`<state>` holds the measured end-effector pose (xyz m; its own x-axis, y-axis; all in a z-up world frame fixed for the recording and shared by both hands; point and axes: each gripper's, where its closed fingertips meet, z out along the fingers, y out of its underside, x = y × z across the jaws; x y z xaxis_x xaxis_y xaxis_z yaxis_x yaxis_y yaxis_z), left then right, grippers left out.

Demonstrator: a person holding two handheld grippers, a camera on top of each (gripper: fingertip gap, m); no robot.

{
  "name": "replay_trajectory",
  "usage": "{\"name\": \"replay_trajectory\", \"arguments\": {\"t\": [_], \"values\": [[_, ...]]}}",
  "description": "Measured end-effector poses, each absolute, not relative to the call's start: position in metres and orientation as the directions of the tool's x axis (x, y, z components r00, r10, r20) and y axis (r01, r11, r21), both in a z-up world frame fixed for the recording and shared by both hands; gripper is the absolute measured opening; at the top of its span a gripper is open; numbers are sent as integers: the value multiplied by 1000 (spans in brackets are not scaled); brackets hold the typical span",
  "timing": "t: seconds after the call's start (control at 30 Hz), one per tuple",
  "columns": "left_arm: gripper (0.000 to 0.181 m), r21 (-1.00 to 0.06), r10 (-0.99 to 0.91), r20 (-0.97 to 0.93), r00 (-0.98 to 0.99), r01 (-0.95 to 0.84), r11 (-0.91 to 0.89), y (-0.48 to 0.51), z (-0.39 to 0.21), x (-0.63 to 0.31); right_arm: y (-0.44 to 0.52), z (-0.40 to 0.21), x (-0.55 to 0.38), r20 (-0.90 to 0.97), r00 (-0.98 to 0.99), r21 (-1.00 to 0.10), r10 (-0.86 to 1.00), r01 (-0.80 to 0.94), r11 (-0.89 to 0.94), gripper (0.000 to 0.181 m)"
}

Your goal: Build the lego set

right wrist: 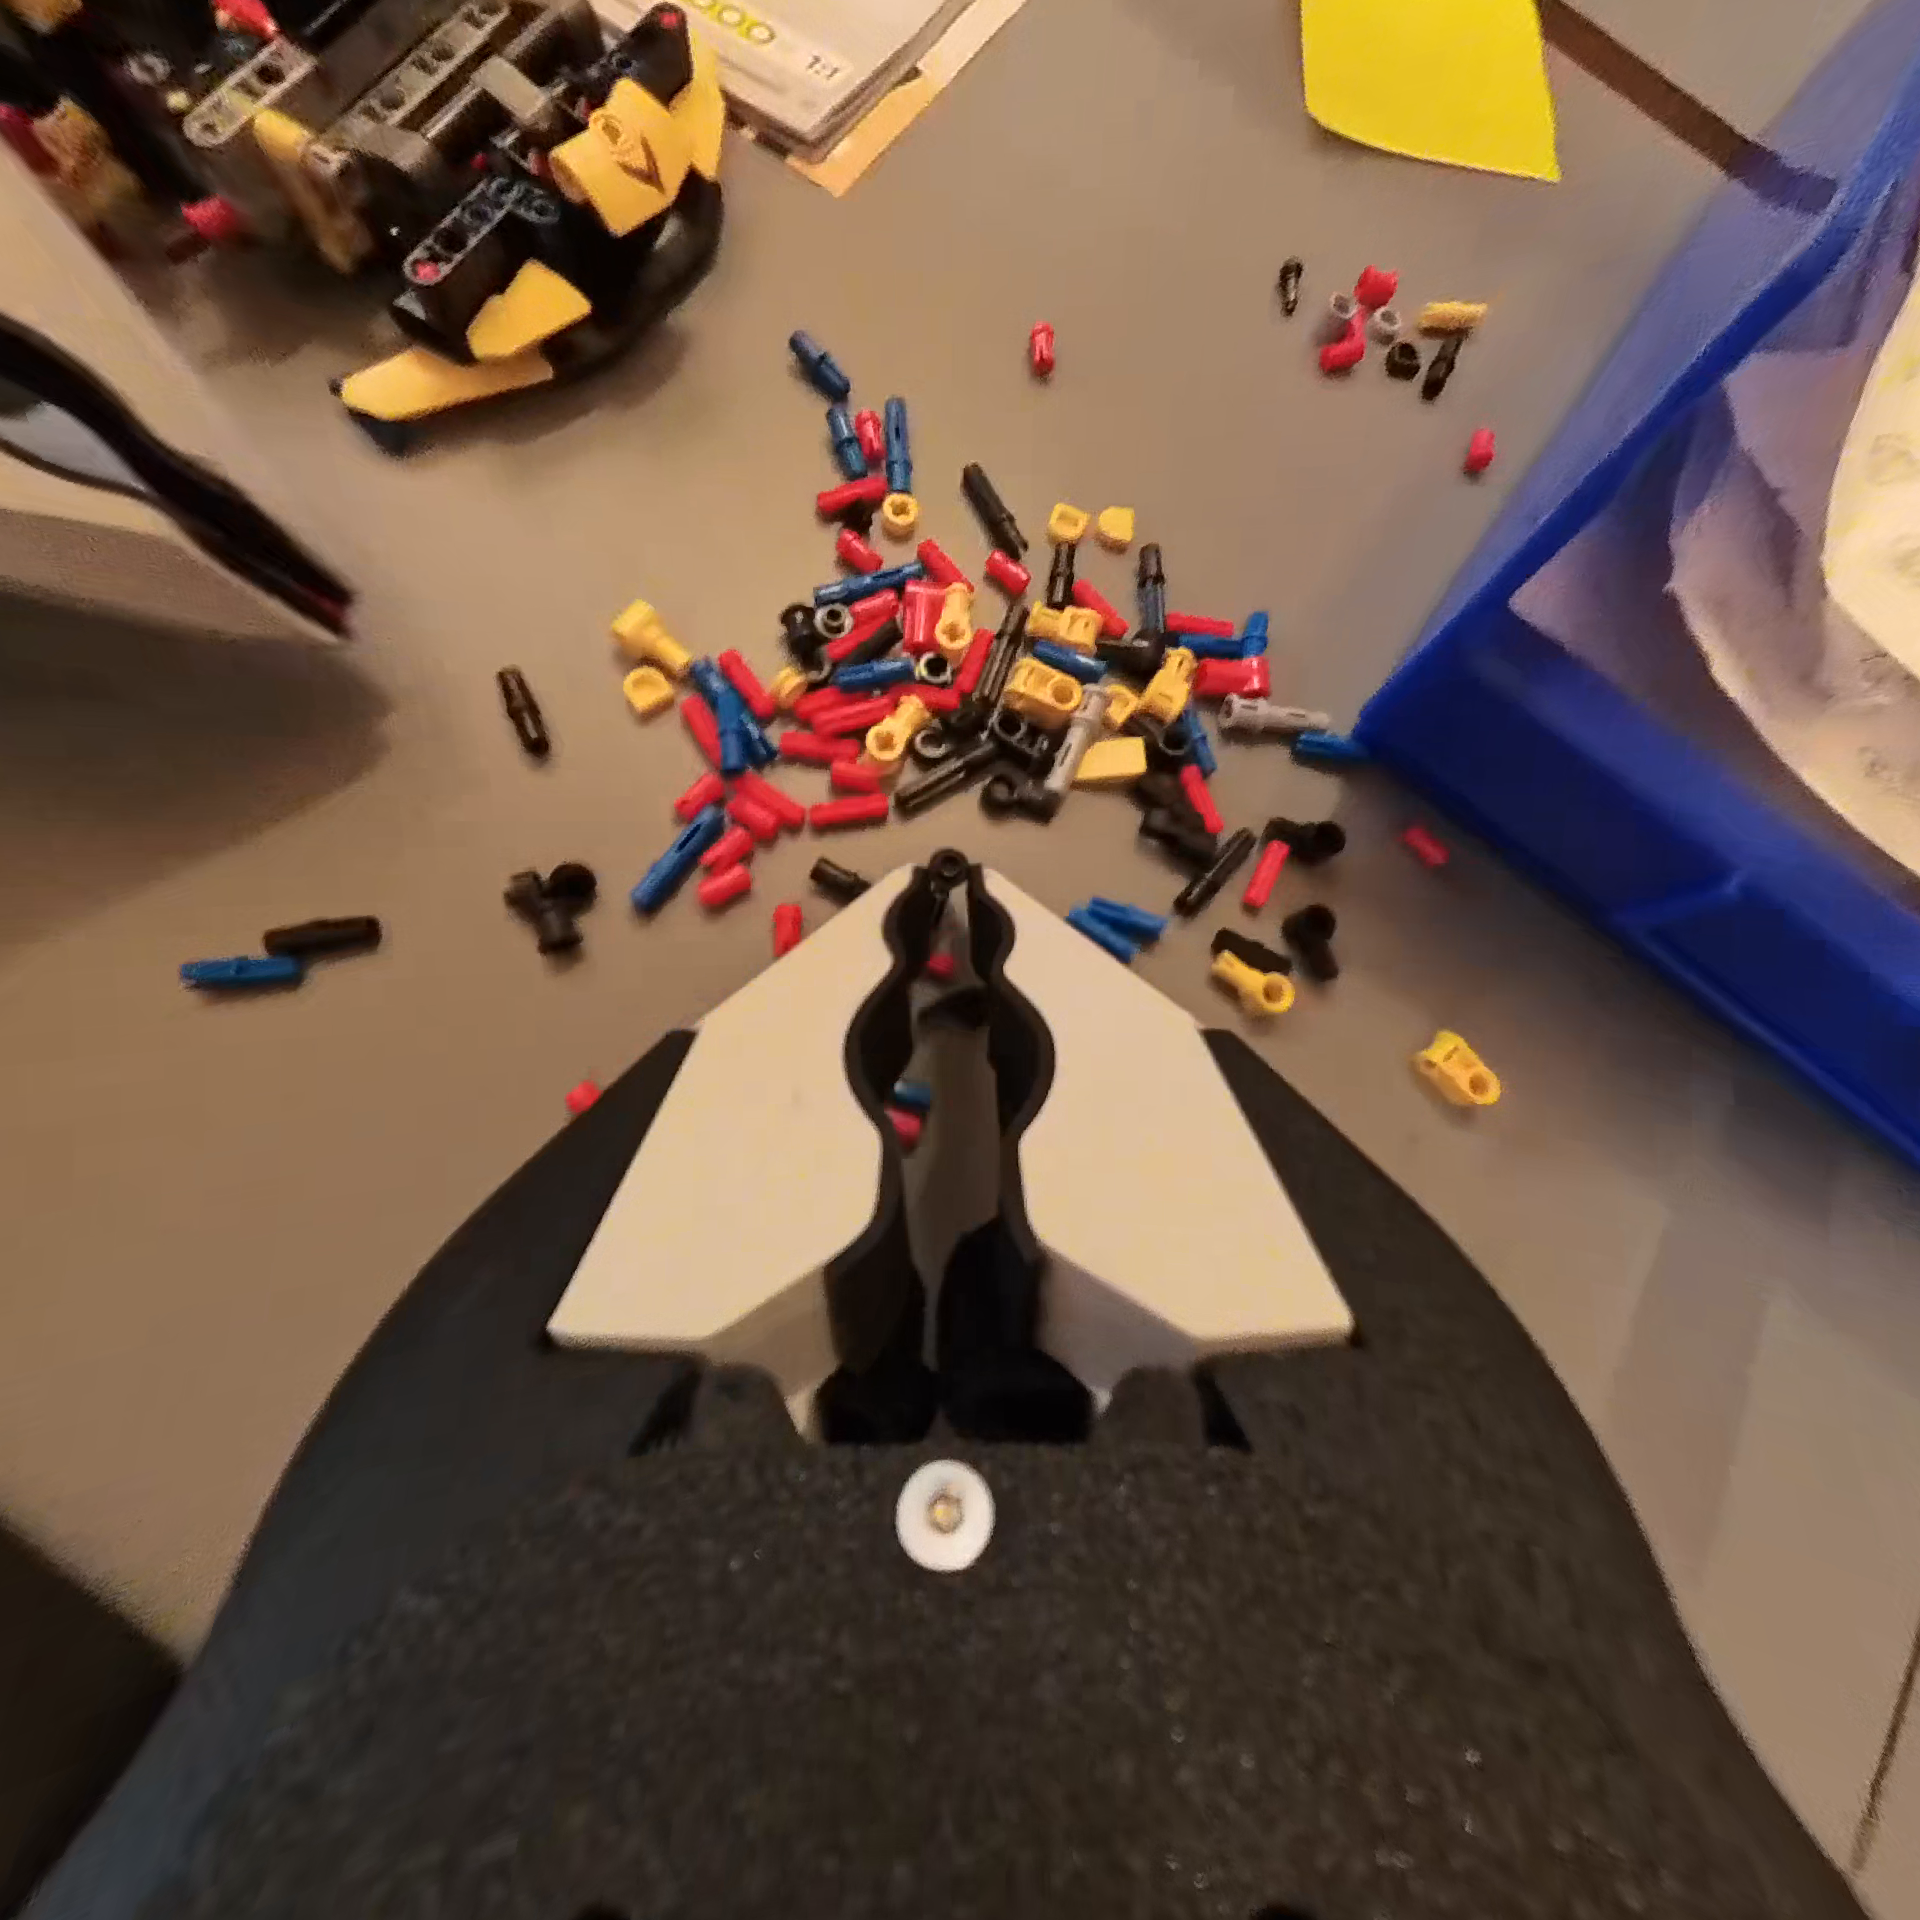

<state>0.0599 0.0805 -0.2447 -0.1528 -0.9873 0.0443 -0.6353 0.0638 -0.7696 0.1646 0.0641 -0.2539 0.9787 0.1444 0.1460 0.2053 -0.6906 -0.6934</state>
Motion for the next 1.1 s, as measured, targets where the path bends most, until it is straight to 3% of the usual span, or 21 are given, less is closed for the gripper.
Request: {"name": "replay_trajectory", "arguments": {"t": [0.17,0.3,0.37,0.43,0.57,0.63,0.73,0.97,1.1], "values": [[4,-745,-992,65,-108,-666,24,84,-252,87,72,-261,169,139,975,-685,174,222,-694,7],[5,-733,-992,82,-97,-680,6,83,-259,98,58,-242,176,88,986,-747,141,159,-645,17],[11,-733,-990,110,-90,-680,-19,82,-258,101,44,-230,155,-20,973,-782,230,128,-610,28],[19,-736,-987,134,-84,-676,-43,84,-252,99,26,-224,119,-91,921,-803,378,157,-575,28],[21,-762,-972,194,-132,-644,-65,83,-230,76,6,-238,70,-51,860,-779,508,284,-559,33],[21,-755,-954,221,-201,-654,-37,69,-226,62,-2,-243,74,38,870,-762,492,343,-549,31],[28,-729,-940,210,-270,-684,33,45,-231,48,-11,-240,90,41,908,-794,418,284,-538,26],[30,-701,-958,150,-246,-709,73,26,-255,52,-3,-256,96,73,918,-753,390,307,-582,25],[13,-703,-964,99,-245,-703,106,30,-259,58,7,-260,102,89,919,-736,383,320,-597,22]]}}
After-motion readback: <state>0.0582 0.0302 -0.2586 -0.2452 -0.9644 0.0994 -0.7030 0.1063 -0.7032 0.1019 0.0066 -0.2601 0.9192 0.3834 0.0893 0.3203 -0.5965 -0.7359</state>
